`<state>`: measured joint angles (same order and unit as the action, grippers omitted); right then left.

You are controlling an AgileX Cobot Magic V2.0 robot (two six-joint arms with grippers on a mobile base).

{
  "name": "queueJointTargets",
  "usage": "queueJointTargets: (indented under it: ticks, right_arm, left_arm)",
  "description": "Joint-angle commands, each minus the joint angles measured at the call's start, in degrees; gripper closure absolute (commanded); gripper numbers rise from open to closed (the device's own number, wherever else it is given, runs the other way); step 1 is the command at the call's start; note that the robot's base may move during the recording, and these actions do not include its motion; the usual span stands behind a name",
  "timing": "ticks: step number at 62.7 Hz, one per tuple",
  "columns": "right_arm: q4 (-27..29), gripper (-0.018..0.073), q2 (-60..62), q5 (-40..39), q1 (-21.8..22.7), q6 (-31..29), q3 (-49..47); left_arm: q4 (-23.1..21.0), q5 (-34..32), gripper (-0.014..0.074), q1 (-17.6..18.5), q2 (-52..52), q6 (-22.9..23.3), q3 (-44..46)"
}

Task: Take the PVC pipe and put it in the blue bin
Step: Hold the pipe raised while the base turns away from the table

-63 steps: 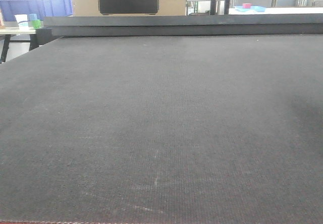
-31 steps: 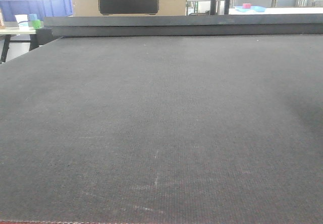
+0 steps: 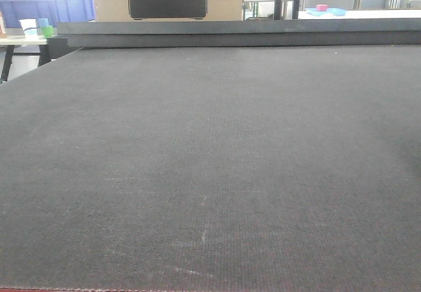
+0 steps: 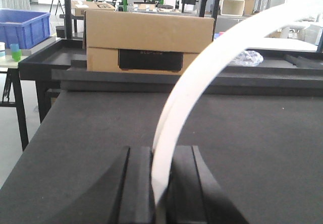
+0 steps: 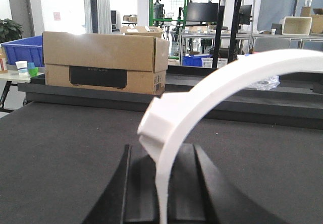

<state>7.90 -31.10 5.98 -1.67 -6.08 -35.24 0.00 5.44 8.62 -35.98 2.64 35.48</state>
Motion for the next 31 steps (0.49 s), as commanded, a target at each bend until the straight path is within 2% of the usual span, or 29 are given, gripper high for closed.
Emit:
queueJointTargets:
  ticks: [1,31]
  right_arm:
    - [-0.54,0.0727,0.36,-1.85,-0.16,-0.34,0.02]
    - [-0.54,0.0727,0.36,-1.74,-0.16,-0.34,0.02]
  left_arm:
    - [0.0,-0.88,0.0707,0.36,1.45,0.41,-0.47]
    - [0.43,-1.27,0.0707,0.36,2.96,0.41,-0.47]
